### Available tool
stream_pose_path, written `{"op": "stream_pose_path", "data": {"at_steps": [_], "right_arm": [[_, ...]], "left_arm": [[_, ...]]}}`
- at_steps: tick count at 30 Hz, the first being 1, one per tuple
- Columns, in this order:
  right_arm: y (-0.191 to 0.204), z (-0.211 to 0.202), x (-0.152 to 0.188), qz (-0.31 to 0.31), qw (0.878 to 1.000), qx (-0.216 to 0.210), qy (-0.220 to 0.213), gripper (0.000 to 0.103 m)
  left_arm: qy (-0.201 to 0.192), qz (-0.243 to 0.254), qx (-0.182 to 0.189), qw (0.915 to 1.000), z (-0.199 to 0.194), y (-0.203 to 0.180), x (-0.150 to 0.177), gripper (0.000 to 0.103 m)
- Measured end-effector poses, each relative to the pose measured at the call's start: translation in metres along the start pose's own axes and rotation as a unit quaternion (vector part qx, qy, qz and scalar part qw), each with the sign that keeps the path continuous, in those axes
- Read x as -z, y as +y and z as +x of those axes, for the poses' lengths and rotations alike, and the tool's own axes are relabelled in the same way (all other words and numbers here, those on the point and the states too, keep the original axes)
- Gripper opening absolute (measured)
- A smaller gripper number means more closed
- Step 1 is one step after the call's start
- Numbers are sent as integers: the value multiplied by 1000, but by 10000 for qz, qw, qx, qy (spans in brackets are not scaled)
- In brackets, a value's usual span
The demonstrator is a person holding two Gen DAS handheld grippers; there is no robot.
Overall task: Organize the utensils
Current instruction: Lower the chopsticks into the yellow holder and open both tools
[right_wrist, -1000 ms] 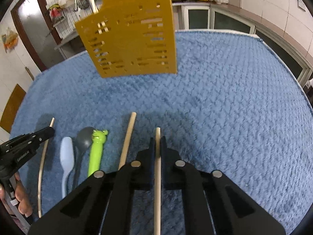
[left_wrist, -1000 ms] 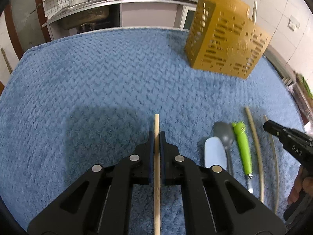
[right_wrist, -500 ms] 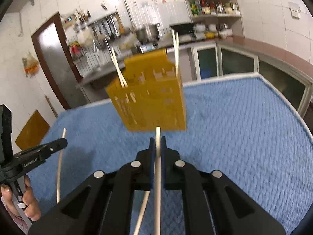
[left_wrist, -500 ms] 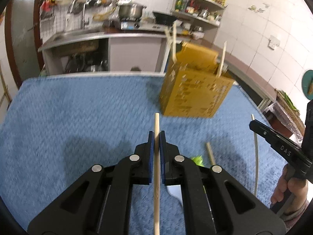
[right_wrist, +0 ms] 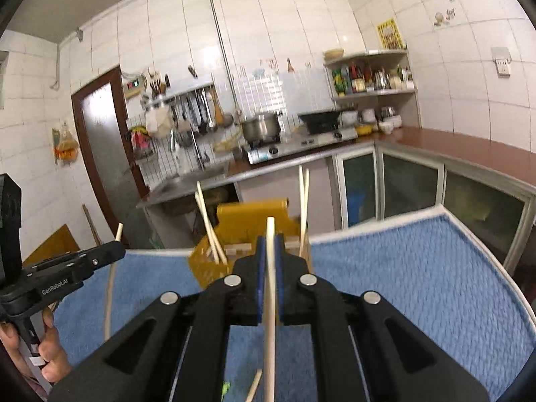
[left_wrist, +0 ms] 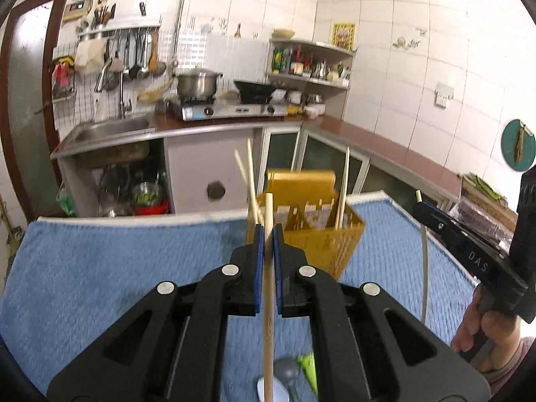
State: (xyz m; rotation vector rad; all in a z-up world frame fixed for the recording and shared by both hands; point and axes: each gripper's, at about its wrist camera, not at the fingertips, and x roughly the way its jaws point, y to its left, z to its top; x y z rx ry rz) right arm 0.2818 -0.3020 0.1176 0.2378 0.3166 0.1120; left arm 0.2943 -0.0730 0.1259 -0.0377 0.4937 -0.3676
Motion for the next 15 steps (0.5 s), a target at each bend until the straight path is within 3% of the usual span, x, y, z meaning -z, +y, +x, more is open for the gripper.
{"op": "stream_pose_path", "data": {"at_steps": [6,15], "right_arm": [[10,4,-30,-306,9966,27,-767,6],[21,26,-84,-317,9807,80,-1930,6]], "left_arm": [[-587,-70,159,9981,6,-6,-42,4],[-1653,-75,392,9854,20,-21,-102,4]]}}
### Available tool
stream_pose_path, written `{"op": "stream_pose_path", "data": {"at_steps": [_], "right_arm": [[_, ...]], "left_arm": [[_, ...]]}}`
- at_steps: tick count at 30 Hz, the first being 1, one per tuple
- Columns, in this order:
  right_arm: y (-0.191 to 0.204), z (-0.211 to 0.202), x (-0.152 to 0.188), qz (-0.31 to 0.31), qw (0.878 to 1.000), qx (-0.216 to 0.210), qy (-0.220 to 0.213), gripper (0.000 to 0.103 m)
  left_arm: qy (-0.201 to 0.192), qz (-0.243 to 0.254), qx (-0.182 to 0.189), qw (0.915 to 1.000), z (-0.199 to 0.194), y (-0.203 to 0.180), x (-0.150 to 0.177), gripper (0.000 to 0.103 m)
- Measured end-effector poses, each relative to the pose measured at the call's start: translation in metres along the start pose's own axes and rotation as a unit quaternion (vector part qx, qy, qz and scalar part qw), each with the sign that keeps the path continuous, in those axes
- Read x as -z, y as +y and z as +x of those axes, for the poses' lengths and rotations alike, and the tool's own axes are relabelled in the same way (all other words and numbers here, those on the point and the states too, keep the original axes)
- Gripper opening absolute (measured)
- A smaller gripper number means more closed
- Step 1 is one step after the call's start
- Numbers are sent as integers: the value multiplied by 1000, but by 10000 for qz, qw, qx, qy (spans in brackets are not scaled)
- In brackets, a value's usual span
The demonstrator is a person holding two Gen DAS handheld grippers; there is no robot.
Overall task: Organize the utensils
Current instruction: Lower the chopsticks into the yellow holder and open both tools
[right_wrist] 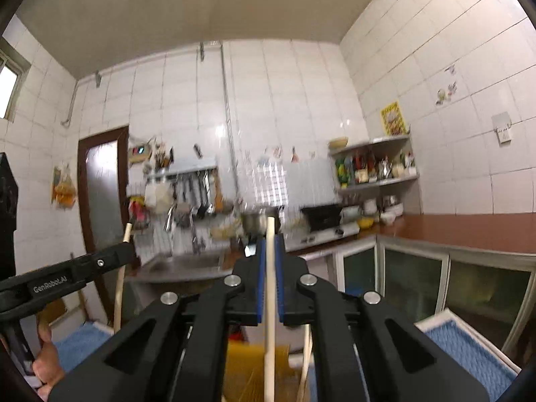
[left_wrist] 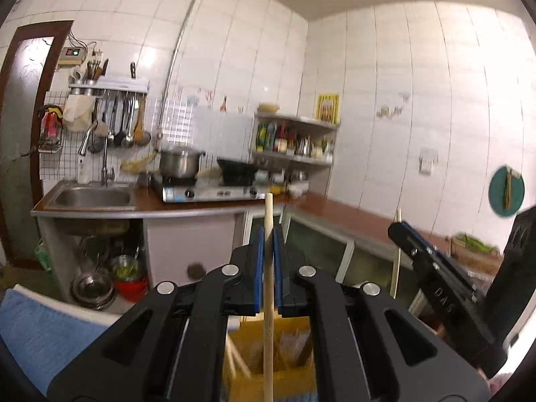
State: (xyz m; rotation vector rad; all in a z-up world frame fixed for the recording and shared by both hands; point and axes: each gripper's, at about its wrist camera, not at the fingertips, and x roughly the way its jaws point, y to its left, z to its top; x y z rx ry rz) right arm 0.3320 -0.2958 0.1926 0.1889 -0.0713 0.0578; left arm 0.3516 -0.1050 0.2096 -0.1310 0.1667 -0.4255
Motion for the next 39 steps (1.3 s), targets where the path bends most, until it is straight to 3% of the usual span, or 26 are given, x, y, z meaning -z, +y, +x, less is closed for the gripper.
{"op": "stream_pose_path", "data": {"at_steps": [4,8,16,19,22,33,35,37,38,39], "right_arm": [[-2,19,-5,120,9990,139,-406,6],[-1,33,-3,88,9970,242,-734,6],[2,55,20,-264,9960,337,-785,6],[-1,63,25,-257,9974,336,-591,6],[-1,62,35,-380,9976,337,-473,6],[-16,50,81,-419,9983,247,320,6],[-21,45,82,-326,9978,272,512,6],[-24,39,81,-256,9965,328,720,7],[-25,36,80,-249,9959,372,789,13],[-27,31,79,-231,9950,401,883,35]], "left_arm": [[-339,-249,-3,9991,23,4,-8,4],[-611,-100,-97,9980,49,-1,-8,4],[-416,-115,-256,9987,97,8,36,4],[-177,-87,-232,9995,107,10,49,4],[-181,92,-291,9994,104,9,57,4],[436,116,-388,9982,84,25,90,5],[528,131,-426,9976,78,27,87,15],[613,62,-493,9969,67,30,83,41],[642,41,-516,9966,63,31,81,46],[688,18,-542,9962,57,32,79,54]]}}
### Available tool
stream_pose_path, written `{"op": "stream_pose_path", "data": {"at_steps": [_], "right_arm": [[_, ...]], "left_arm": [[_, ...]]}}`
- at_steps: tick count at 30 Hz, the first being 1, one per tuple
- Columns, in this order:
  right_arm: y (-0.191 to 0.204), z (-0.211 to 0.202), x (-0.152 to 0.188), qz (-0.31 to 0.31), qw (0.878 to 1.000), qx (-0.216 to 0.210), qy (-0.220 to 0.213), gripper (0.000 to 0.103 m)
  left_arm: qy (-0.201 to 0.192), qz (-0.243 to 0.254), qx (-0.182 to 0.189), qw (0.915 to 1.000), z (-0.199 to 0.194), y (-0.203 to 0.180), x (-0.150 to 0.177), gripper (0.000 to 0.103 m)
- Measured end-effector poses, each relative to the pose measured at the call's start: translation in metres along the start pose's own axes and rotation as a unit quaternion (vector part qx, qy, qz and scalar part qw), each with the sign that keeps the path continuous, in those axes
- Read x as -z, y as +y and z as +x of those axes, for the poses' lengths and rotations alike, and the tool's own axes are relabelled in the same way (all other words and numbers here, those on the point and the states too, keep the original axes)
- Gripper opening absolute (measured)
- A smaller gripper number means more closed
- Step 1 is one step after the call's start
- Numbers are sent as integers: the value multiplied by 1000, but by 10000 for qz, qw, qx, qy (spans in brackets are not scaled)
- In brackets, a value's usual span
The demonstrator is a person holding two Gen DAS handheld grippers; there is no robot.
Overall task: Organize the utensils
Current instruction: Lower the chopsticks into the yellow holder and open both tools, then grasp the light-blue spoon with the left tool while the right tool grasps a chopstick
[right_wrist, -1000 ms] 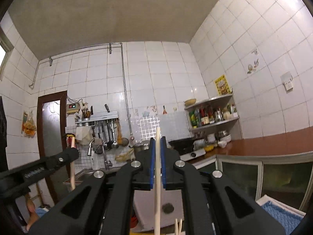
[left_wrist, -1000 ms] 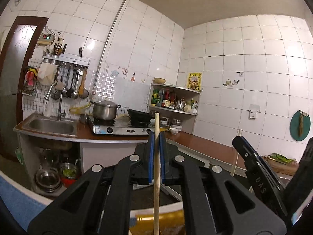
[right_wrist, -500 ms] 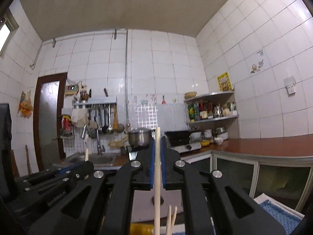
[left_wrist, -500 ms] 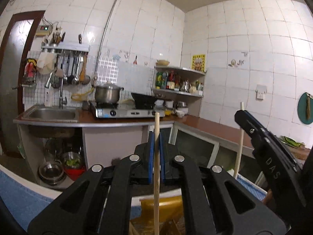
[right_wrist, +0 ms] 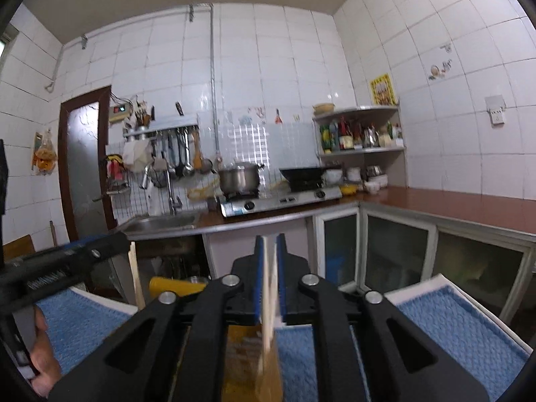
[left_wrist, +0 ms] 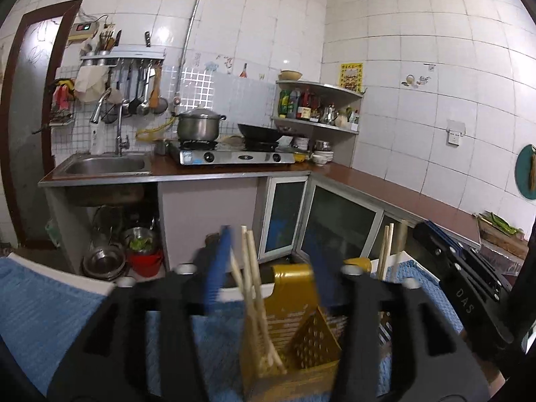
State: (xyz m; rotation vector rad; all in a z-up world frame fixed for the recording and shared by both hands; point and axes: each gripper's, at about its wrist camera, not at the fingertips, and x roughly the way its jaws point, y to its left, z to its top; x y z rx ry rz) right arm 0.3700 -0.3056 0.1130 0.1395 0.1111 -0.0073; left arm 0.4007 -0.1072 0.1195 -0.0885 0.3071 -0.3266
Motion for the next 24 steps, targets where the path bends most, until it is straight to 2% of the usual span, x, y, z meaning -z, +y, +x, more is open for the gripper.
{"op": "stream_pose_path", "data": {"at_steps": [2,5,7,13,19,24], "right_arm": [[-2,-8,1,60,9999,72,113,55],[-7,-24,4,42,9994,158,321,55],[-9,-35,6,55,9986,198,491,55],[-10,-62,26,34,9908,355,1309,56],[-1,-84,60,29,9781,363,2051,56],[5,-96,85,76,9697,377,2414,56]], "left_arm": [[157,-57,-33,9999,-9,5,0,60],[468,-114,-167,9987,-25,13,5,70],[681,-157,-300,9971,-37,19,14,79],[1261,-174,-495,9906,-73,28,51,92],[1837,-185,-530,9814,-96,33,90,96],[2234,-214,-544,9730,-108,35,125,96]]}}
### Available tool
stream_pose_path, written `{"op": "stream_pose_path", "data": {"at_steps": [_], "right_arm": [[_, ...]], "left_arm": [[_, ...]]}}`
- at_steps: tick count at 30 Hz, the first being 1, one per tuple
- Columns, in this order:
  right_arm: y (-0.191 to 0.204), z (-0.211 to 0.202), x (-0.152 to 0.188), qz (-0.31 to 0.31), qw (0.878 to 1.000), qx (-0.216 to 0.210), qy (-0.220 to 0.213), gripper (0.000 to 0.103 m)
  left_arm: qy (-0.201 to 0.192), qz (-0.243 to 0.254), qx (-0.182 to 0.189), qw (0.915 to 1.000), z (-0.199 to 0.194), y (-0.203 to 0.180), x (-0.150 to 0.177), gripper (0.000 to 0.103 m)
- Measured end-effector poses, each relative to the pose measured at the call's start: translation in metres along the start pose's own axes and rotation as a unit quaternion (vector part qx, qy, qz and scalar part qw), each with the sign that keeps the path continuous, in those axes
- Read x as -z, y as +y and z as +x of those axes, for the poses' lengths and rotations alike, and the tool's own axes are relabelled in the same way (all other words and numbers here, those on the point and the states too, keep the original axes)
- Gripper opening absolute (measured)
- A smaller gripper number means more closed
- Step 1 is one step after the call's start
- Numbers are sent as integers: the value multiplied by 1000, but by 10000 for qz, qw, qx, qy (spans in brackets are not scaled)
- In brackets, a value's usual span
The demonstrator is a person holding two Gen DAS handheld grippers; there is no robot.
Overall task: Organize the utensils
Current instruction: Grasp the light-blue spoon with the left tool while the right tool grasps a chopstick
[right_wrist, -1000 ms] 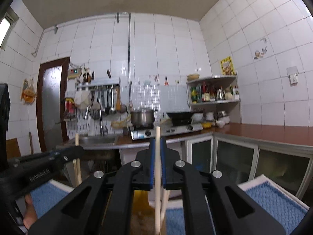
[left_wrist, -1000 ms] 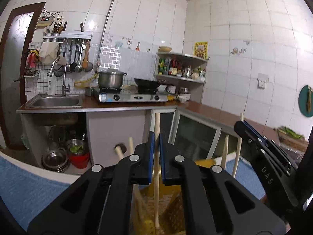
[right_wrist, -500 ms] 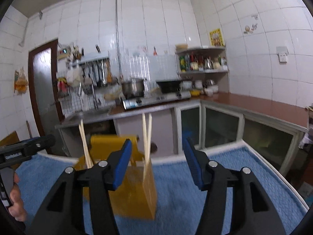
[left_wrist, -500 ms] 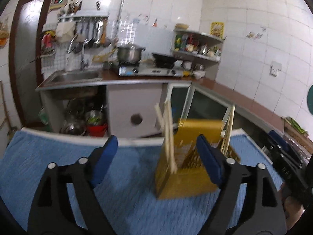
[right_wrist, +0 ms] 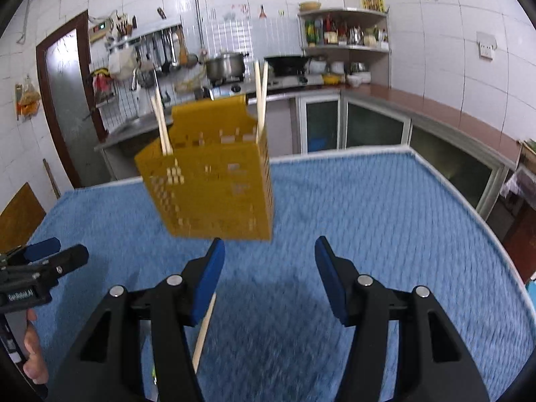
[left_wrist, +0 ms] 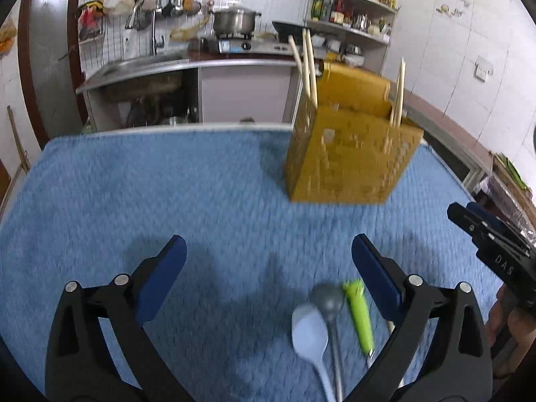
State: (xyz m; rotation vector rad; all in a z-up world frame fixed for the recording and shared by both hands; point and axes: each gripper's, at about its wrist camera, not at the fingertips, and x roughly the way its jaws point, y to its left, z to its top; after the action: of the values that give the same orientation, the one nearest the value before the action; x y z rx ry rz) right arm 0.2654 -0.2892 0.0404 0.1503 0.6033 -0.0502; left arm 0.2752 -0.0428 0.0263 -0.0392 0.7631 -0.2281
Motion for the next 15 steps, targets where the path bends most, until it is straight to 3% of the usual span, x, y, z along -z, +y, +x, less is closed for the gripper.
{"op": "stream_pose_path", "data": {"at_steps": [8,9,13,15], "right_arm": [[5,19,40,-56,9988,86,486,56],[5,22,43,-75,9985,93,541,56],[8,32,54,-98,9969,100,777,55],[9,35,57,-94,9963,50,858,55]], "left_arm": [[380,89,92,9992,20,-3,33,95],[430,87,116,9990,24,-4,36,92],[888,245,209,9955,42,-12,45,65],[907,245,231,9953,43,-12,48,64]]}}
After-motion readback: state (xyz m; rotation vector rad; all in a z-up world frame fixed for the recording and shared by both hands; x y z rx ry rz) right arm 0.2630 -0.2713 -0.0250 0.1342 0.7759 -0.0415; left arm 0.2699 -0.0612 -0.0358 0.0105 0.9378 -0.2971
